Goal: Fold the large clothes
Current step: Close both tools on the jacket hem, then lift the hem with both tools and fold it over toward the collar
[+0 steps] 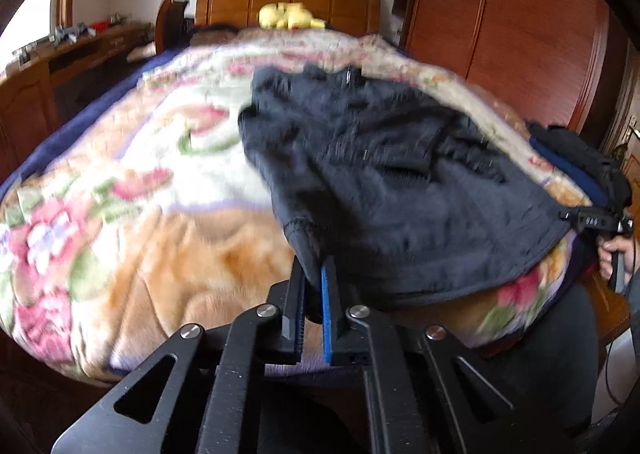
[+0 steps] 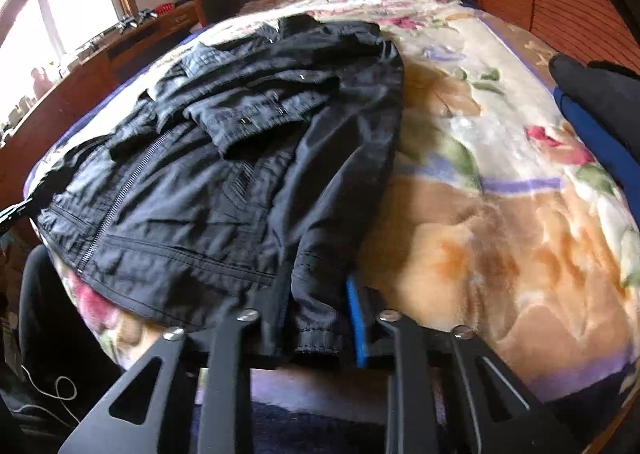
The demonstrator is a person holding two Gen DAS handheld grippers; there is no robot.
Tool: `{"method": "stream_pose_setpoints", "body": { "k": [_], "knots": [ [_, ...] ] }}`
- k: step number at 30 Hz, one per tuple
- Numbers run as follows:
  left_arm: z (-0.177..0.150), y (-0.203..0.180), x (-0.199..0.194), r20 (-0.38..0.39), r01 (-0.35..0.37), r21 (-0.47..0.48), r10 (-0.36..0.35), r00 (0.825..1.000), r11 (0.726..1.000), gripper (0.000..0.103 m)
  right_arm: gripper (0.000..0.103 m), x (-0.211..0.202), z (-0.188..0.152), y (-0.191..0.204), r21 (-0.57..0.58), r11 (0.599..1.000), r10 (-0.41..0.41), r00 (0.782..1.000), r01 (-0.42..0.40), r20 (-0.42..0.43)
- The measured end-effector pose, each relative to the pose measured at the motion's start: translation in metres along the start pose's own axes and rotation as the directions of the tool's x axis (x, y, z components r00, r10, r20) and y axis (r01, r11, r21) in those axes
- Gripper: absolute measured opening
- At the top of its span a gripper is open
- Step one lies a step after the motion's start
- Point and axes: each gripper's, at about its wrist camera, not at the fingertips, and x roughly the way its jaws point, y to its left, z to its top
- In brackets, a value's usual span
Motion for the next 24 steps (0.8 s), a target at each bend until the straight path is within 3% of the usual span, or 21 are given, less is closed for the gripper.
{"method": "stream_pose_setpoints", "body": {
  "k": [4,11,18,24],
  "knots": [
    [0.023,-0.008,-0.024,0.088,0.013,0.022,-0.015,0.996,1.0,0.006,0.015,-0.026,0.008,0.006,-0.001,1.0,0.029,0.995,-0.029,0.097],
    [0.054,-0.018,-0.058,0.175,0.041,0.07,-0.053,0.983,0.997,0.006,0.012,-0.088,0.028,0.026,-0.029,0.998,0.055,0.965,-0.049,0.255],
    [0.074,-0.021,-0.107,0.268,0.049,0.108,-0.076,0.96,0.993,0.005,0.011,-0.157,0.035,0.036,-0.06,0.996,0.081,0.929,-0.063,0.362],
    [0.088,-0.018,-0.15,0.347,0.041,0.123,-0.082,0.934,0.992,0.005,0.011,-0.222,0.033,0.048,-0.095,0.995,0.068,0.894,-0.028,0.444]
  ]
}}
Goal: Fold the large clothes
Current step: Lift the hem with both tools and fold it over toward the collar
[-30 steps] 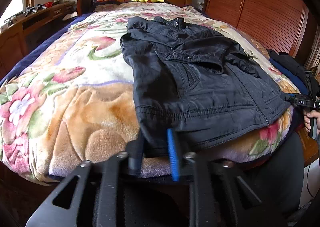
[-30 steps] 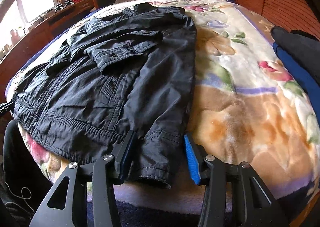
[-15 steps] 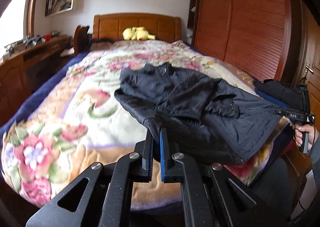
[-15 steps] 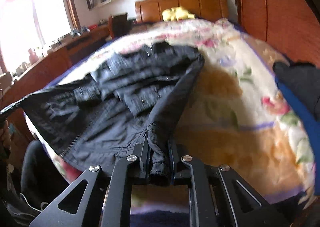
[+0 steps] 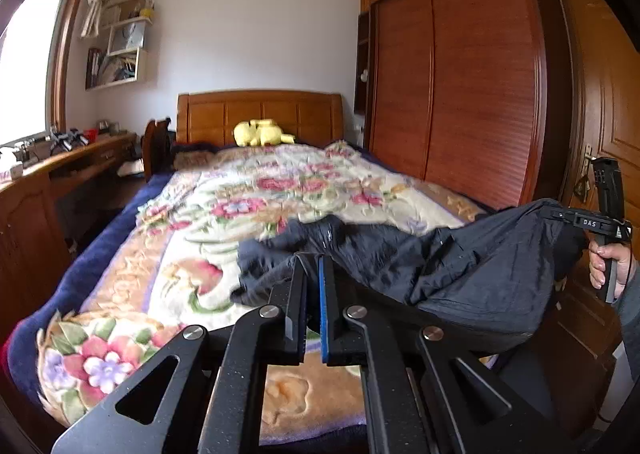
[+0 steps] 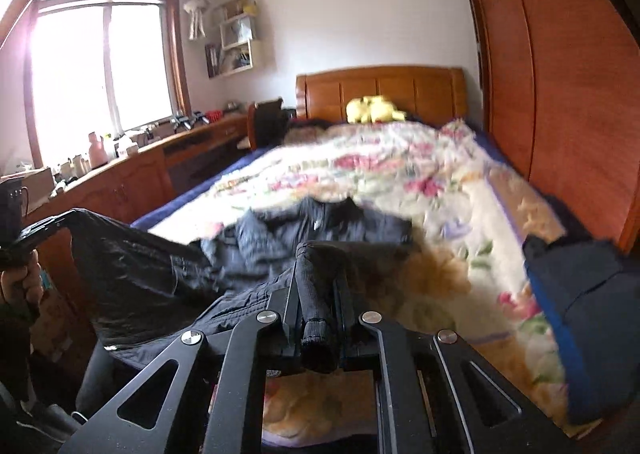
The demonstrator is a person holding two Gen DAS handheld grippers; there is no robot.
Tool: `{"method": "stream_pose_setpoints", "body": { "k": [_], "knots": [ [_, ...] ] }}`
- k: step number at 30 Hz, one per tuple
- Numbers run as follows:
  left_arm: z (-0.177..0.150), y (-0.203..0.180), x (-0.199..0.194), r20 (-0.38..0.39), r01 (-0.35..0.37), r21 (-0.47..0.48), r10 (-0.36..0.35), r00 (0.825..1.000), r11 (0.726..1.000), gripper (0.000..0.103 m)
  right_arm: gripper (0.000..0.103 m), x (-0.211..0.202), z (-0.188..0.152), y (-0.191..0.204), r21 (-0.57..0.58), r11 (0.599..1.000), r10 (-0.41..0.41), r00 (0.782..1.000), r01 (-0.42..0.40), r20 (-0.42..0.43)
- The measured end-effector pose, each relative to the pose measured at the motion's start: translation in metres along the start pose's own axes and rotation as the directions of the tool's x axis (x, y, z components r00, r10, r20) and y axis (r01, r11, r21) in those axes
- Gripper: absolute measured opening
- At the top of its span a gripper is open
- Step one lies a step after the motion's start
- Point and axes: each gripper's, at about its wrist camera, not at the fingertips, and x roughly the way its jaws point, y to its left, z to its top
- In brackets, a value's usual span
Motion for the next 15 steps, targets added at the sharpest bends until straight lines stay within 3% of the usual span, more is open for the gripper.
{"method": "stream_pose_setpoints", "body": {
  "k": [10,15],
  "knots": [
    [0.014,-0.002,-0.053,0.094,0.026,0.003,-0.027,0.995,1.0,0.005,0.011,-0.082,-0.003,0.021,-0.029,1.0,0.012,0.997,-0.01,0.075],
    [0.0,0.003,-0.031,0.04,0.01,-0.019,-0.009,0.999,1.0,0.005,0.011,-0.048,-0.021,0.005,0.0,1.0,-0.004,1.0,0.004,0.001]
  ]
}}
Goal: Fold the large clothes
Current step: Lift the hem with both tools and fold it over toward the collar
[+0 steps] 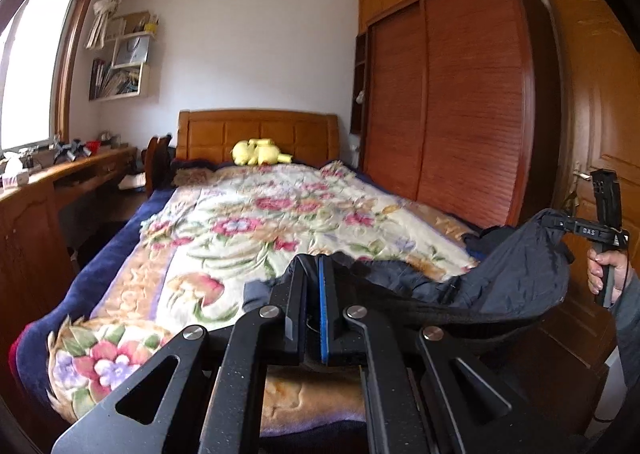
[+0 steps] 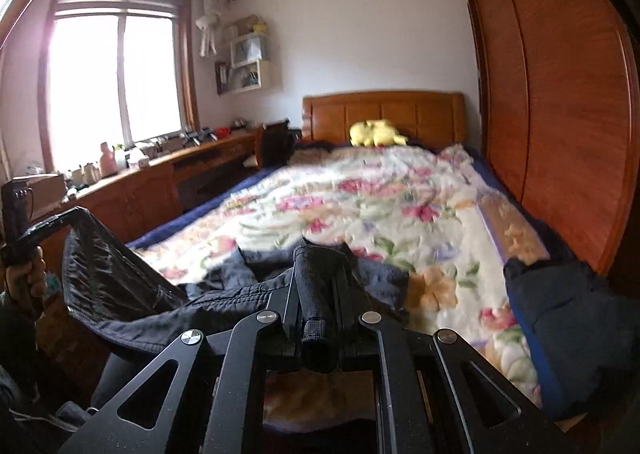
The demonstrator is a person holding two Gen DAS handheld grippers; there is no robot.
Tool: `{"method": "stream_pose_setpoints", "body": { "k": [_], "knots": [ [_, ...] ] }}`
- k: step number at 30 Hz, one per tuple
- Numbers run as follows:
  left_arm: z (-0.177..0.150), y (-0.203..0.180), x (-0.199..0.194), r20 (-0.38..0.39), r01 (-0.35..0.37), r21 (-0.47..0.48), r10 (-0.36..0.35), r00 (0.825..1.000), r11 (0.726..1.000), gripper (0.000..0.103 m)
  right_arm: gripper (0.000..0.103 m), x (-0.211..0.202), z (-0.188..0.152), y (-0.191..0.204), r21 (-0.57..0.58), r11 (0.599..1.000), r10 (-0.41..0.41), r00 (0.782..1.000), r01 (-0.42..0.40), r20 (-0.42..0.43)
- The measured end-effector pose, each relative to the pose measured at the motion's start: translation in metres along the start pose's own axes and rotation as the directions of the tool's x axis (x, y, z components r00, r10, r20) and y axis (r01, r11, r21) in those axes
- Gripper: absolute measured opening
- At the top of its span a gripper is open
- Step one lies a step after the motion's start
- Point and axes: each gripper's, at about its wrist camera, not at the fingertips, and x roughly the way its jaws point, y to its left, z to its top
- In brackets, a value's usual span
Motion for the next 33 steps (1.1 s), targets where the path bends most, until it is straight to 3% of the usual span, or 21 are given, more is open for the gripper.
{"method": "stream_pose_setpoints", "body": {
  "k": [11,17,23,33],
  "knots": [
    [-0.03,0.026,0.082,-0.119,-0.054,-0.033,0.05,0.992,0.998,0.005,0.012,0.105,-0.029,-0.026,0.031,0.999,-0.015,0.99,0.019,-0.143],
    [-0.027,0.042,0.154,-0.175,-0.104,0.003,0.103,0.979,0.995,0.005,0.013,0.177,-0.01,-0.035,0.012,0.998,-0.051,0.98,0.055,-0.192],
    [-0.013,0.057,0.215,-0.176,-0.145,0.012,0.145,0.974,0.989,0.005,0.013,0.256,0.004,-0.047,-0.041,0.993,-0.114,0.966,0.107,-0.231],
    [0.031,0.073,0.314,-0.154,-0.216,0.022,0.217,0.964,0.976,0.005,0.013,0.365,0.075,-0.069,-0.071,0.977,-0.212,0.96,0.202,-0.181]
  ]
}}
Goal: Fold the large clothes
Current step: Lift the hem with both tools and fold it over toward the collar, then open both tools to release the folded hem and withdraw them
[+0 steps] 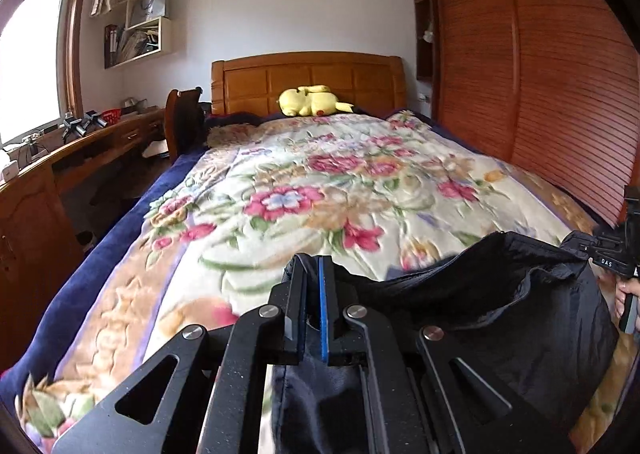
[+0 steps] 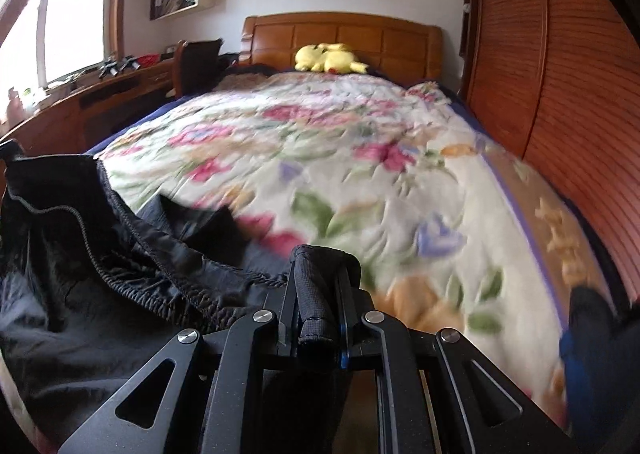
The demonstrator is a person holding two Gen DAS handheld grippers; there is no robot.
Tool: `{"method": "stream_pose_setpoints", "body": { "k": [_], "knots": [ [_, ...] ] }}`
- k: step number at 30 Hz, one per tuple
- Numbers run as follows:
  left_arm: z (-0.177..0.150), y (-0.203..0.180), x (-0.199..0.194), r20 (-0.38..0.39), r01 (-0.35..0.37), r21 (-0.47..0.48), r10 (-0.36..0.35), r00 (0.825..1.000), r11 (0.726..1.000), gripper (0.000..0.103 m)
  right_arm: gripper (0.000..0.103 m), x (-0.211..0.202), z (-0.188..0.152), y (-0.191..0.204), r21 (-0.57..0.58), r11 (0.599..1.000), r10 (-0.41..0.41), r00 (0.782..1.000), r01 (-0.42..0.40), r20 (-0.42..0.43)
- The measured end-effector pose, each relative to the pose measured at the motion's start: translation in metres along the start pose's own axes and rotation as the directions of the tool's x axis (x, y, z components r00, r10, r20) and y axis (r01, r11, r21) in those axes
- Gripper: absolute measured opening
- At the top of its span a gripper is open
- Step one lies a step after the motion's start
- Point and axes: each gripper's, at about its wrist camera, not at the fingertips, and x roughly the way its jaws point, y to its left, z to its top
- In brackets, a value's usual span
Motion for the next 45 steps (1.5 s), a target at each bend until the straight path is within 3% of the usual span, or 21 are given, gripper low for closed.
{"method": "stream_pose_setpoints", "body": {
  "k": [5,10,12,16,19,22,26,41,44,45],
  "knots": [
    [0.017,-0.002,0.031,-0.005,-0.025,-0.001,0.025,1.0,1.0,0.005,0.014,0.036,0.033,0.007,0.01,0.998,-0.063,0.998,0.063,0.004],
    [0.007,-0.004,0.058,-0.071,-0.006,-0.015,0.005,0.997,1.0,0.005,0.021,0.062,0.025,0.031,-0.014,0.996,-0.094,0.993,0.094,-0.069],
    [-0.002,-0.005,0.059,-0.094,0.034,-0.022,-0.036,0.995,0.999,0.01,0.028,0.066,0.024,0.03,0.019,0.996,-0.081,0.994,0.082,-0.072],
    [-0.015,-0.01,0.051,-0.107,0.041,-0.011,-0.042,0.993,0.999,0.023,0.045,0.05,0.023,0.023,0.081,0.995,-0.058,0.997,0.062,-0.044],
    [-0.027,-0.013,0.033,-0.095,0.068,-0.015,-0.069,0.993,0.998,0.036,0.05,0.055,0.015,0.009,0.071,0.996,-0.057,0.997,0.062,-0.06],
    [-0.039,-0.015,0.014,-0.086,0.096,-0.03,-0.098,0.991,0.995,0.041,0.052,0.065,0.007,0.004,0.056,0.997,-0.054,0.993,0.06,-0.108],
    [-0.055,-0.019,-0.001,-0.104,0.147,-0.045,-0.151,0.983,0.988,0.074,0.053,0.085,0.002,-0.002,0.049,0.998,-0.037,0.981,0.047,-0.19],
    [-0.07,-0.034,-0.01,-0.138,0.168,-0.009,-0.168,0.976,0.986,0.076,0.053,0.165,0.021,-0.008,0.085,0.996,0.044,0.938,-0.016,-0.345],
    [-0.072,-0.036,-0.011,-0.145,0.175,-0.008,-0.174,0.974,0.985,0.076,0.033,0.172,0.021,0.002,0.01,1.0,0.016,0.934,-0.013,-0.357],
    [-0.071,-0.037,-0.012,-0.143,0.178,-0.011,-0.177,0.974,0.984,0.076,0.023,0.172,0.021,0.005,-0.018,1.0,-0.001,0.934,-0.006,-0.357]
  ]
}}
